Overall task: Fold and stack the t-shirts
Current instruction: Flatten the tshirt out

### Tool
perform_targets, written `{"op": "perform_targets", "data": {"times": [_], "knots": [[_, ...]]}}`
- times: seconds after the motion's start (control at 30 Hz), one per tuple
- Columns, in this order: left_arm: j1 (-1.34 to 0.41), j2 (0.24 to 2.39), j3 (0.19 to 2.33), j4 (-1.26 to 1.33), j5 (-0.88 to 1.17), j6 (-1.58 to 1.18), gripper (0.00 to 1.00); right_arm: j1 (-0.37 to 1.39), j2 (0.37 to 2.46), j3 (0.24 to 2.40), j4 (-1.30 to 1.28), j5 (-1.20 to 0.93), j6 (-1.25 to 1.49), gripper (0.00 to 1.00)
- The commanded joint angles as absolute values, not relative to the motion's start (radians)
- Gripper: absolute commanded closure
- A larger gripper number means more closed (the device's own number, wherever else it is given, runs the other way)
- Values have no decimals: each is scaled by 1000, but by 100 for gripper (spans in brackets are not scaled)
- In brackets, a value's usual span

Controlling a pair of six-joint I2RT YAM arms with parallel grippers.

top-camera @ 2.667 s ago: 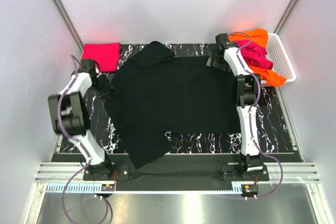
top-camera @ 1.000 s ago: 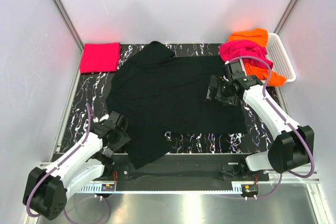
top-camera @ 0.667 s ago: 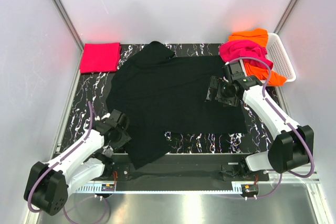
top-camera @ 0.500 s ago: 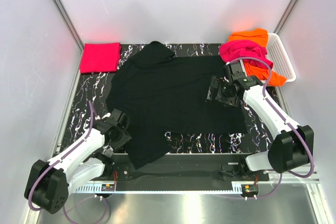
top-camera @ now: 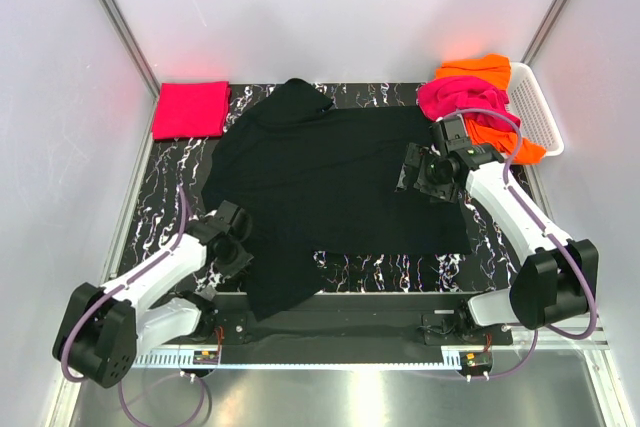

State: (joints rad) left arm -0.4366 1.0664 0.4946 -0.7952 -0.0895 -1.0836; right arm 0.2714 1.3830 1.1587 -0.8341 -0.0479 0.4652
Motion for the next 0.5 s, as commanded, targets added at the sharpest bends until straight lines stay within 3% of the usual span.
{"op": "perform_targets", "data": {"times": [0.0, 0.03, 0.17, 0.47], "knots": [[-439, 1031, 456, -747, -95, -1089, 95, 253, 1355, 1151, -813, -67, 472, 1], [-440, 1028, 454, -752, -94, -1086, 100, 247, 1351, 1140, -819, -72, 479, 1], [-440, 1005, 489, -785, -86, -1049, 100, 169, 1324, 1071, -824, -135, 544, 3], [-442, 969, 643, -822, -5, -814, 100, -55, 1299, 890, -867, -107, 588, 23]]}}
